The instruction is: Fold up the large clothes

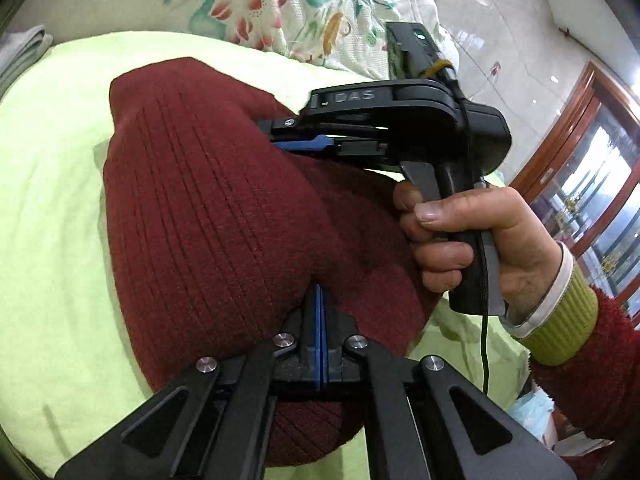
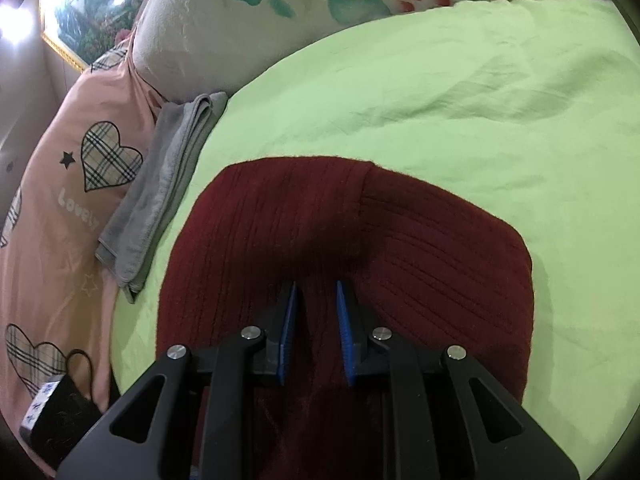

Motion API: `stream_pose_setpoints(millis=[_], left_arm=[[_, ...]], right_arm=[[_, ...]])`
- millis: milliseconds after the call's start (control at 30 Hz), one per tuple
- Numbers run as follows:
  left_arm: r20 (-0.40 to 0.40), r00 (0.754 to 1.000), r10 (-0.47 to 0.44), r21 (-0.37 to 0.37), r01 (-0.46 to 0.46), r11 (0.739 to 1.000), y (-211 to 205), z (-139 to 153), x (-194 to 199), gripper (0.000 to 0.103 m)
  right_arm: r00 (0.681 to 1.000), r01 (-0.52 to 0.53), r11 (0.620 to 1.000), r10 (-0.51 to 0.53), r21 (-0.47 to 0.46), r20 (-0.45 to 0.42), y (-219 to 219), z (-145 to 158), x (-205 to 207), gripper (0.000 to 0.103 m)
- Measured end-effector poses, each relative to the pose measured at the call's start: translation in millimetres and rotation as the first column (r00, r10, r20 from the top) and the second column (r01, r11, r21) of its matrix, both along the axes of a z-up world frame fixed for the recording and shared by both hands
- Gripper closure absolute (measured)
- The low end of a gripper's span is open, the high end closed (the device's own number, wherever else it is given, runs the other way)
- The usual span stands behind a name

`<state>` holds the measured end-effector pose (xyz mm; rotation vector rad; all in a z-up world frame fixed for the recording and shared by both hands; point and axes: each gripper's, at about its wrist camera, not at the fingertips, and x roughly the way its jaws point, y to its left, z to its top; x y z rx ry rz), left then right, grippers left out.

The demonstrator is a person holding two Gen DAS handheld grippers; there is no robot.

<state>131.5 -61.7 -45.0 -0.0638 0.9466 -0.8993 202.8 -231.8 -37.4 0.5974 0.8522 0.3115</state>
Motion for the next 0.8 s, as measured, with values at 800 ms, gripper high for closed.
stream_pose_setpoints(millis=[800], left_arm=[[0.058,0.977,0.206,0.198,-0.214,0.957,11,30,50,0.072]], right_arm=[[0.983,0.178,0.982,-0.18,-0.061,-0.031,-30,-13,-114,0.08]])
